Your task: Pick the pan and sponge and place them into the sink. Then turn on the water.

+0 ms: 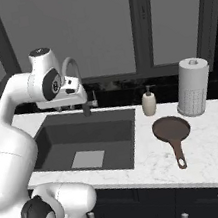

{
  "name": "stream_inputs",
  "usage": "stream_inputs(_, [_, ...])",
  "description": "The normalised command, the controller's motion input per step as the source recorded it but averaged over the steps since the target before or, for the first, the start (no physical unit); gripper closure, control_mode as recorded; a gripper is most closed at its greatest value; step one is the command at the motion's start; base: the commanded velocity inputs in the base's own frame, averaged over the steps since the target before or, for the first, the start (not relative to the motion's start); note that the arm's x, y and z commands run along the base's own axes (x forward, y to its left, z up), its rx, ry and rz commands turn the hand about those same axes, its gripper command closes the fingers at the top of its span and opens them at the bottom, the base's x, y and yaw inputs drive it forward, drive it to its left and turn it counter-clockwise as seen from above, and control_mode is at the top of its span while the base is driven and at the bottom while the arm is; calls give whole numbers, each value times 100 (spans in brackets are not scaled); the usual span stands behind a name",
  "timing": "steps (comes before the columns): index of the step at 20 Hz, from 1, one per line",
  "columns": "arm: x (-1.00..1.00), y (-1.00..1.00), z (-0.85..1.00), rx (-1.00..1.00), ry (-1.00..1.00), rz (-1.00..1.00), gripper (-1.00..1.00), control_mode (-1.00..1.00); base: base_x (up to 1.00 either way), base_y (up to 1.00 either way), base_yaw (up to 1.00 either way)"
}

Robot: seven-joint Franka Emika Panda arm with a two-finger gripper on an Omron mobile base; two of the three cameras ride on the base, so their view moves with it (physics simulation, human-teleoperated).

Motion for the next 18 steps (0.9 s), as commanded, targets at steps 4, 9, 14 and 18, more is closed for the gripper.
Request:
stream_inputs(4, [-51, -3, -1, 0, -3, 0, -100, -100, 0, 0, 0])
stream_inputs(9, [-97, -20, -15, -2, 0, 0, -100, -100, 0, 0, 0])
stream_inputs(14, [-64, -37, -19, -1, 5, -3, -100, -100, 0, 0, 0])
stream_inputs(18, [-15, -87, -24, 0, 8, -1, -100, -100, 0, 0, 0])
